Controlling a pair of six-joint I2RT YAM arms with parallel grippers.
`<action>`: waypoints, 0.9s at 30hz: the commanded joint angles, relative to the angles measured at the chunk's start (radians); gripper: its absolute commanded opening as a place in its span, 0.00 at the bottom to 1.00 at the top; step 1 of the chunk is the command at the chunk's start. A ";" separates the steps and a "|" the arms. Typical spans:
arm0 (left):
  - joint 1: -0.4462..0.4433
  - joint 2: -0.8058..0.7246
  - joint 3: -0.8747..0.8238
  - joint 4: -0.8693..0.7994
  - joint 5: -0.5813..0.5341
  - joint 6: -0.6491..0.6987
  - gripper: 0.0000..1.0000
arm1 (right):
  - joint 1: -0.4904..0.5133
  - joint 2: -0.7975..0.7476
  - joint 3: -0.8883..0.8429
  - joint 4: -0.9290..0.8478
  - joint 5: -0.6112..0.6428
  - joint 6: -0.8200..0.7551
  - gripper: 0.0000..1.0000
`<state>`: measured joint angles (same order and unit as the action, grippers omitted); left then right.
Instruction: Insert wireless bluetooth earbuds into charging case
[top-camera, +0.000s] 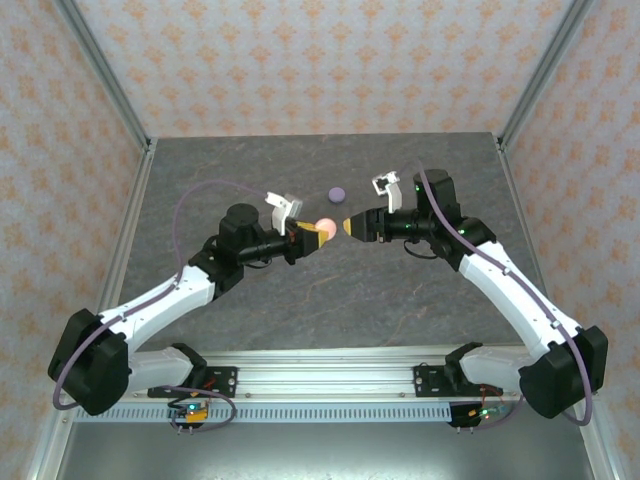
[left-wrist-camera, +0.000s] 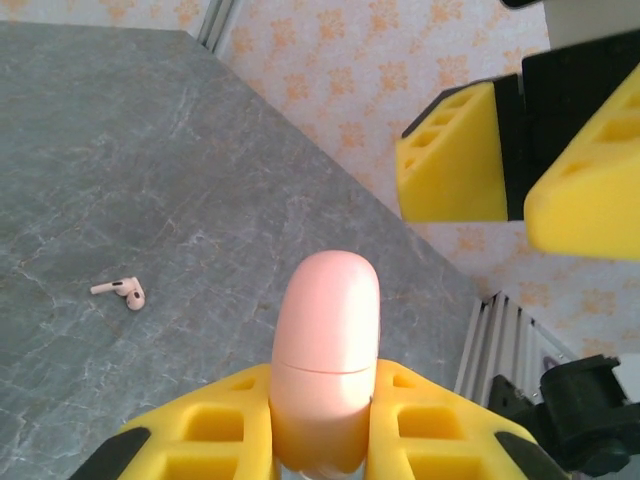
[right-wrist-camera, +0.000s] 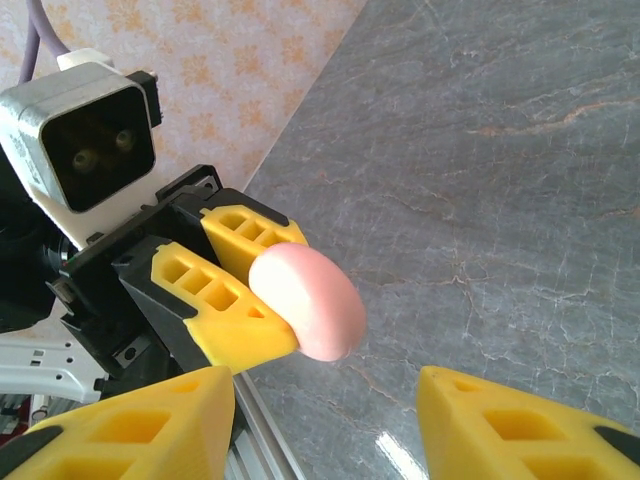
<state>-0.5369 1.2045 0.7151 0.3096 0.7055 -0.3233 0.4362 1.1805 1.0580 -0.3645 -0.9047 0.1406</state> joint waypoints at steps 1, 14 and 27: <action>-0.010 -0.038 0.001 0.099 -0.042 0.099 0.14 | 0.007 -0.007 0.033 -0.023 -0.025 -0.033 0.53; -0.032 -0.055 -0.036 0.134 -0.010 0.198 0.14 | 0.019 0.039 0.052 -0.058 -0.092 -0.070 0.58; -0.051 -0.056 -0.021 0.128 0.031 0.216 0.14 | 0.023 0.062 0.069 -0.070 -0.097 -0.075 0.58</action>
<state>-0.5766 1.1732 0.6853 0.3943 0.7063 -0.1360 0.4530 1.2392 1.0885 -0.4313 -0.9825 0.0875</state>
